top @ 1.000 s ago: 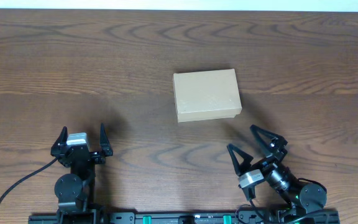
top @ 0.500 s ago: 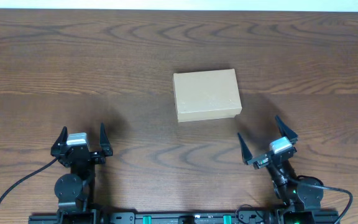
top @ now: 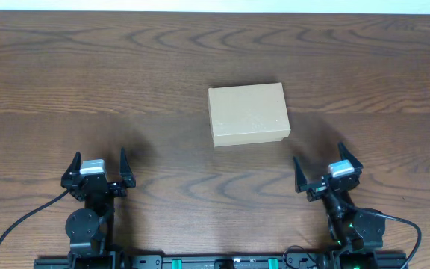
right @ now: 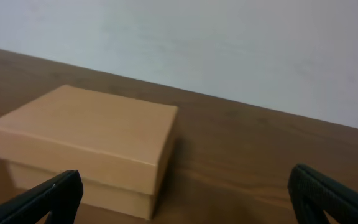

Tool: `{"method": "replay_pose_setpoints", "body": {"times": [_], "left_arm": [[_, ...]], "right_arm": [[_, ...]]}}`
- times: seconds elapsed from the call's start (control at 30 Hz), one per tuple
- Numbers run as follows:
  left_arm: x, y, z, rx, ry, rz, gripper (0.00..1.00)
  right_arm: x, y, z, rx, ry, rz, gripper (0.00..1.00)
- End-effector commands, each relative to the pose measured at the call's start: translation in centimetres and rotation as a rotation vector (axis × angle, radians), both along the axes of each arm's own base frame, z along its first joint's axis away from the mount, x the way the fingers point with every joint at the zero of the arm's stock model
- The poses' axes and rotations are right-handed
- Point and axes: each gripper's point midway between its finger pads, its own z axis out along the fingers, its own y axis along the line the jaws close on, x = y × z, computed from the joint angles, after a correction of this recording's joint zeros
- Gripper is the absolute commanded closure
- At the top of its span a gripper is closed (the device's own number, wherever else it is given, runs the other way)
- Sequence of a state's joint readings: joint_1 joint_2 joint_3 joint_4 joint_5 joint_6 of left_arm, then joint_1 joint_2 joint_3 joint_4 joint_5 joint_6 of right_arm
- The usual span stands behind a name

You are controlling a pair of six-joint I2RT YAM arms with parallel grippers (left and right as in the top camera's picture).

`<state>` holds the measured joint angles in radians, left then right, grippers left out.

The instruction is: Pack container

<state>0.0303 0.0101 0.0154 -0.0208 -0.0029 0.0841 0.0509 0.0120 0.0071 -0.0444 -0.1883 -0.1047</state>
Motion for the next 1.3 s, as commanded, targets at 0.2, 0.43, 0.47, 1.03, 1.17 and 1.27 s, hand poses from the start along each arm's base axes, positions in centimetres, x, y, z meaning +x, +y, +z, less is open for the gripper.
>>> {"method": "replay_pose_setpoints", "body": {"times": [0.2,0.43,0.47,1.03,1.17,1.27], "left_arm": [[-0.15,-0.25,-1.75,0.009,0.061,-0.018,0.05],[-0.15,-0.25,-1.75,0.009,0.061,-0.018,0.05],[-0.15,-0.25,-1.75,0.009,0.061,-0.018,0.05],[-0.15,-0.25,-1.75,0.009,0.061,-0.018,0.05],[-0.15,-0.25,-1.75,0.009,0.061,-0.018,0.05],[-0.15,-0.25,-1.75,0.009,0.061,-0.018,0.05]], "right_arm": [[0.31,-2.03,-0.59,0.008,0.024,-0.124,0.01],[0.31,-2.03,-0.59,0.008,0.024,-0.124,0.01],[0.31,-2.03,-0.56,0.009,0.023,-0.124,0.01],[0.31,-2.03,-0.55,0.009,0.023,-0.124,0.01],[0.31,-2.03,-0.55,0.009,0.023,-0.124,0.01],[0.31,-2.03,-0.54,0.009,0.022,-0.124,0.01]]}}
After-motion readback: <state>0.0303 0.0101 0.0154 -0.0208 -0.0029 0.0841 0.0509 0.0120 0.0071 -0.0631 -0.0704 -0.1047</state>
